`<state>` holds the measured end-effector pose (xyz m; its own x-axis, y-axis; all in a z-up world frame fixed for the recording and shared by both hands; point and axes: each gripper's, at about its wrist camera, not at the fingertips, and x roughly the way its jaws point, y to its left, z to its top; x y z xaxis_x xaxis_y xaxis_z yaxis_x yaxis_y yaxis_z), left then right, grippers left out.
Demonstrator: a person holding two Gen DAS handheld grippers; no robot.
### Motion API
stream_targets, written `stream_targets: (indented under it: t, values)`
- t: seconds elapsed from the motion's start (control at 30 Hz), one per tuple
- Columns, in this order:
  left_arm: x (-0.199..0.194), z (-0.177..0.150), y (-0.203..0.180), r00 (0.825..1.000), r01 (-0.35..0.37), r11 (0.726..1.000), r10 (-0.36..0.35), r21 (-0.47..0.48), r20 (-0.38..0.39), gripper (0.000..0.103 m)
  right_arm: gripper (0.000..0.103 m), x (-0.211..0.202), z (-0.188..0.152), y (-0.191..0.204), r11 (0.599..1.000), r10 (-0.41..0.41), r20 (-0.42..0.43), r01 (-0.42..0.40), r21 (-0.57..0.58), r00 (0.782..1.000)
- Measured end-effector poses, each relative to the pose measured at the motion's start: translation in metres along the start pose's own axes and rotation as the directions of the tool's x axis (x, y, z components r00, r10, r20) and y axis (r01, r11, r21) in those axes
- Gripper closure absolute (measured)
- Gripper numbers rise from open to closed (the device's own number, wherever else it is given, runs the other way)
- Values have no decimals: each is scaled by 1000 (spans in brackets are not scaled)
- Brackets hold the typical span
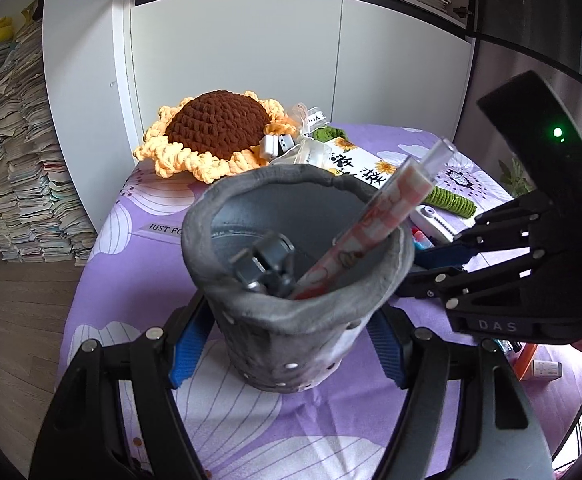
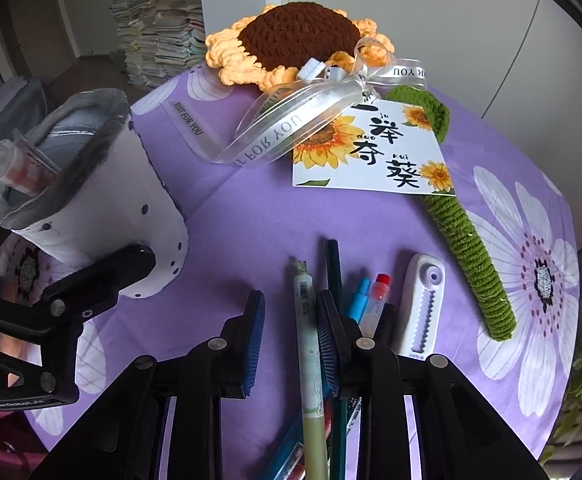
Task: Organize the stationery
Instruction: 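Grasp the green highlighter with the right gripper and lift it, then drop the green highlighter into the gray cup with the right gripper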
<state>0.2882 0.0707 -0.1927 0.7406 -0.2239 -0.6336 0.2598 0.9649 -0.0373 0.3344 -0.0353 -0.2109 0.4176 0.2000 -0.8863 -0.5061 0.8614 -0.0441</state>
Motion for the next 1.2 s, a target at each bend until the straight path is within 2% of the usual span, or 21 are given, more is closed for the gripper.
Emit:
stream_targets:
  t: [0.03, 0.13, 0.2, 0.37, 0.53, 0.67, 0.83, 0.93, 0.97, 1.07, 1.2]
  values:
    - [0, 0, 0, 1000, 1, 1000, -1, -1, -1, 32, 89, 2, 0, 0, 1000, 3, -7, -3, 0, 1000]
    - [0, 0, 0, 1000, 1, 1000, -1, -1, -1, 32, 90, 2, 0, 2, 1000, -20, -4, 20, -8, 1000]
    - [0, 0, 0, 1000, 1, 1000, -1, 0, -1, 32, 91, -6, 0, 1, 1000, -7, 23, 6, 7, 1000]
    - [0, 0, 0, 1000, 1, 1000, -1, 0, -1, 32, 92, -42, -2, -4, 997, 22, 129, -31, 68, 991]
    - [0, 0, 0, 1000, 7, 1000, -7, -1, -1, 32, 92, -87, -7, -9, 991, 7, 253, -41, 130, 968]
    - [0, 0, 0, 1000, 11, 1000, -11, 0, -1, 32, 92, -124, -8, 1, 990, -7, 361, -44, 132, 932]
    - [0, 0, -1, 1000, 14, 1000, -14, 2, 0, 32, 92, -169, 3, 10, 993, -15, 511, -49, 111, 860]
    - [1, 0, -2, 1000, 13, 1000, -13, 4, -2, 32, 92, -189, 16, 13, 989, 28, 595, -108, 98, 803]
    - [1, 0, -2, 1000, 14, 1000, -14, 5, -3, 32, 92, -191, 20, 15, 989, 42, 610, -120, 88, 791]
    - [2, 0, -2, 1000, 15, 1000, -15, 7, -6, 32, 92, -183, 33, 23, 987, 92, 621, -153, 47, 778]
    - [3, 0, -2, 1000, 19, 1000, -19, 3, -13, 32, 92, -159, 42, 33, 982, 145, 588, -190, 16, 796]
